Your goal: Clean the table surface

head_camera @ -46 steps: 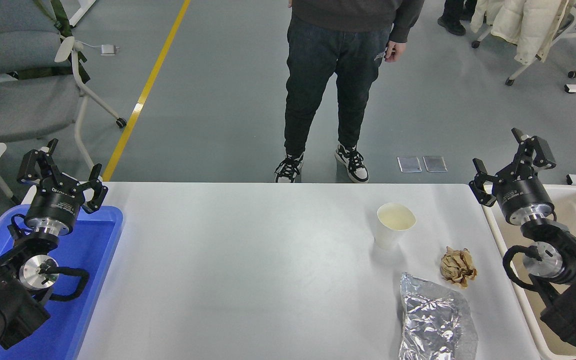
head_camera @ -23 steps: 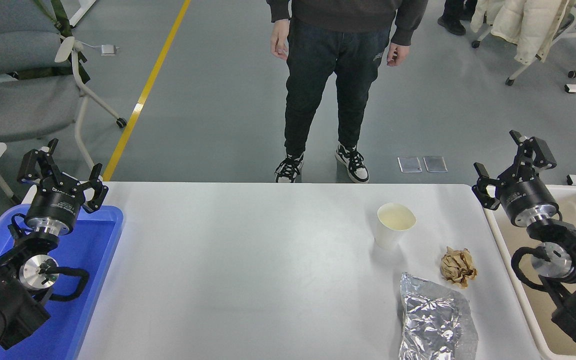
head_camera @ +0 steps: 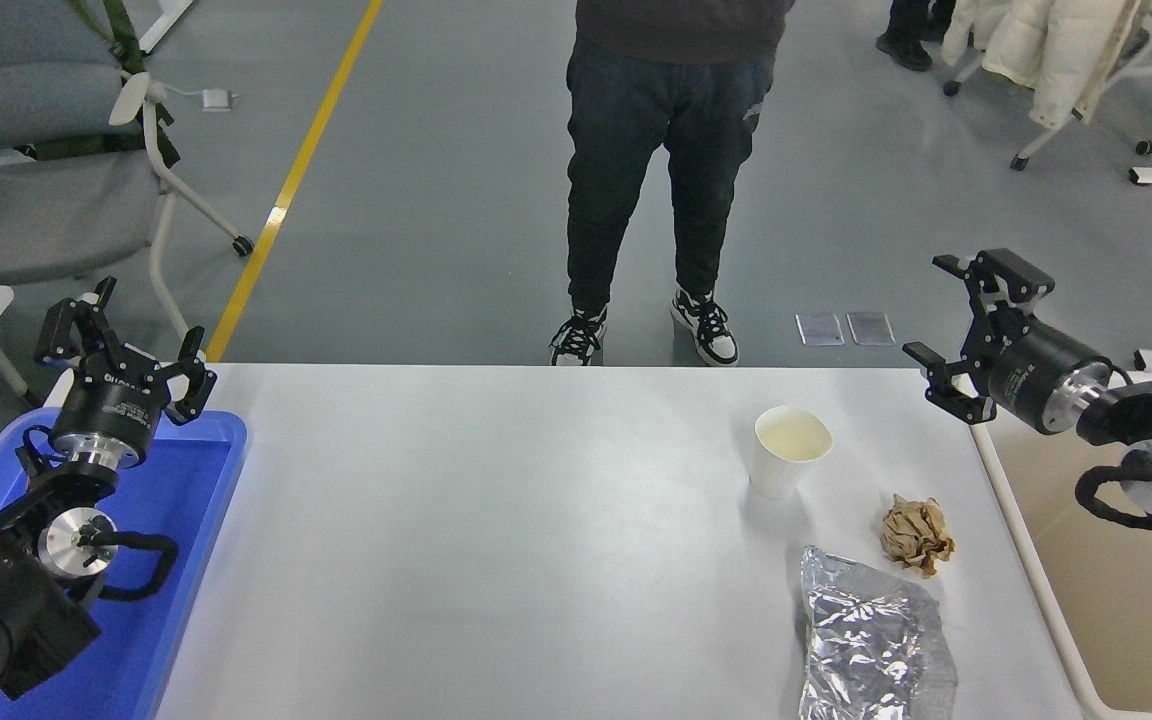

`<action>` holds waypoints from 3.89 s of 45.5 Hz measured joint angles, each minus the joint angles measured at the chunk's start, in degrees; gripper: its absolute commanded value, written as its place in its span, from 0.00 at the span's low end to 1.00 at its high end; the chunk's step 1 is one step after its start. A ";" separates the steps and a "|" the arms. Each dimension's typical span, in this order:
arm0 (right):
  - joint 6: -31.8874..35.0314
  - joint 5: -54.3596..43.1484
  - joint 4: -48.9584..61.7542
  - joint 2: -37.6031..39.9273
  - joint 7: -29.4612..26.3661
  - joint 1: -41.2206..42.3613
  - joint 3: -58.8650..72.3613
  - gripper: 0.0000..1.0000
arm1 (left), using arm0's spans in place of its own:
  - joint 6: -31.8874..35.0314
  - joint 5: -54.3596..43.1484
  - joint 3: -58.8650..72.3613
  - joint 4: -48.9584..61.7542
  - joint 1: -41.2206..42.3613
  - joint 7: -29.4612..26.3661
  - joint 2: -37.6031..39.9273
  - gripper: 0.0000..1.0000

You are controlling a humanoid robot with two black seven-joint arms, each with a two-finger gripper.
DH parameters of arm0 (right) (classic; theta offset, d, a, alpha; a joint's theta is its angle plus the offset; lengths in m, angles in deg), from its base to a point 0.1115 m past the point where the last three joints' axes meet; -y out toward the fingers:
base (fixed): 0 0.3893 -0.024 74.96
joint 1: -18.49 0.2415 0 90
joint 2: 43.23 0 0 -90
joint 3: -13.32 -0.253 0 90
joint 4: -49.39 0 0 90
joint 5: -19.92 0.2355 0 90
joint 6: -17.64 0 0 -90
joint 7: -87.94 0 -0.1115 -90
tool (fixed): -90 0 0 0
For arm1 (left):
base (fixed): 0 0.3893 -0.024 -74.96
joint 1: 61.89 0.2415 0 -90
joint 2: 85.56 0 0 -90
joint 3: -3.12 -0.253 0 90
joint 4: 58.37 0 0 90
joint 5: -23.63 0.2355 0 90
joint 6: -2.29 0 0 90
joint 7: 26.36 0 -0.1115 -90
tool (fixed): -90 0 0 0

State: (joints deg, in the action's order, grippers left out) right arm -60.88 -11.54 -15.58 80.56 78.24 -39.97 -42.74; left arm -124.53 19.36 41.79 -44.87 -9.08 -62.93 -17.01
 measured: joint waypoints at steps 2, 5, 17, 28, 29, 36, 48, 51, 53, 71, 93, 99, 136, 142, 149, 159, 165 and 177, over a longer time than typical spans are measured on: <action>0.07 -1.55 -1.47 0.11 -1.51 0.08 0.67 1.00 | 0.00 0.00 0.00 0.01 0.00 0.00 0.00 1.00; 0.20 -5.19 -3.98 0.25 -4.25 0.41 2.30 1.00 | -0.01 0.00 0.00 0.02 0.00 0.00 0.00 1.00; 0.55 -22.32 -7.82 0.06 -10.16 4.54 12.60 1.00 | -0.05 0.04 0.00 0.03 0.01 0.00 0.00 1.00; 0.68 -33.07 -5.52 -2.17 -11.50 8.83 21.93 1.00 | -0.09 0.05 0.00 -0.01 0.02 0.00 0.00 1.00; 0.63 -34.15 -4.96 -2.41 -11.55 9.18 22.73 1.00 | -0.09 0.05 0.00 0.00 0.02 0.00 0.00 1.00; 0.38 -38.80 -1.97 -4.45 -11.62 10.70 25.59 1.00 | -0.14 0.05 0.00 0.01 0.01 0.00 0.00 1.00; -0.27 -45.64 3.17 -9.00 -10.95 12.14 27.61 1.00 | -0.21 0.05 0.00 0.01 0.01 0.00 0.00 1.00; -0.59 -46.65 4.32 -9.95 -10.59 12.28 27.84 1.00 | -0.24 0.05 -0.01 0.01 0.02 0.00 0.00 1.00; -0.92 -47.53 5.15 -10.60 -10.31 12.38 27.99 1.00 | -0.25 0.05 -0.03 0.01 0.02 0.00 0.00 1.00; -3.26 -52.30 9.00 -12.79 -8.10 12.43 29.45 0.81 | -0.35 0.05 -0.03 0.02 0.01 0.00 0.00 1.00; -6.96 -54.85 11.76 -13.69 -5.44 12.59 33.54 0.13 | -0.36 0.05 -0.07 0.02 0.01 0.00 0.00 1.00; -7.32 -54.74 12.18 -13.80 -4.95 12.79 34.31 0.00 | -0.36 0.05 -0.07 0.01 0.01 0.00 0.00 1.00; -6.56 -42.21 3.49 -5.21 -2.64 14.90 33.18 0.00 | -0.37 0.05 -0.09 0.01 0.00 0.00 0.00 1.00; -6.06 -39.86 -1.76 0.30 -2.45 15.75 32.95 0.00 | -0.37 0.04 -0.09 0.02 0.00 -0.01 0.00 1.00; -4.95 -35.32 -7.47 7.10 -2.31 17.66 32.74 0.00 | -0.37 0.05 -0.09 -0.01 0.00 0.00 0.00 1.00; -1.99 -29.67 -15.62 17.10 -2.21 21.59 32.29 0.00 | -0.37 0.05 -0.09 0.00 0.02 0.00 0.00 1.00; 0.23 -26.92 -18.61 22.00 -2.18 24.43 32.00 0.00 | -0.36 0.06 -0.09 -0.02 0.02 0.00 0.00 1.00; 3.18 -23.96 -21.24 28.34 -1.65 27.62 31.91 0.00 | -0.28 0.04 -0.09 0.00 0.02 0.00 0.00 1.00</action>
State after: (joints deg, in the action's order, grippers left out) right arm -57.70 -35.50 -36.82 108.90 76.58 -12.36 -10.83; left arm -124.81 19.41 41.70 -44.87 -9.06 -62.93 -17.01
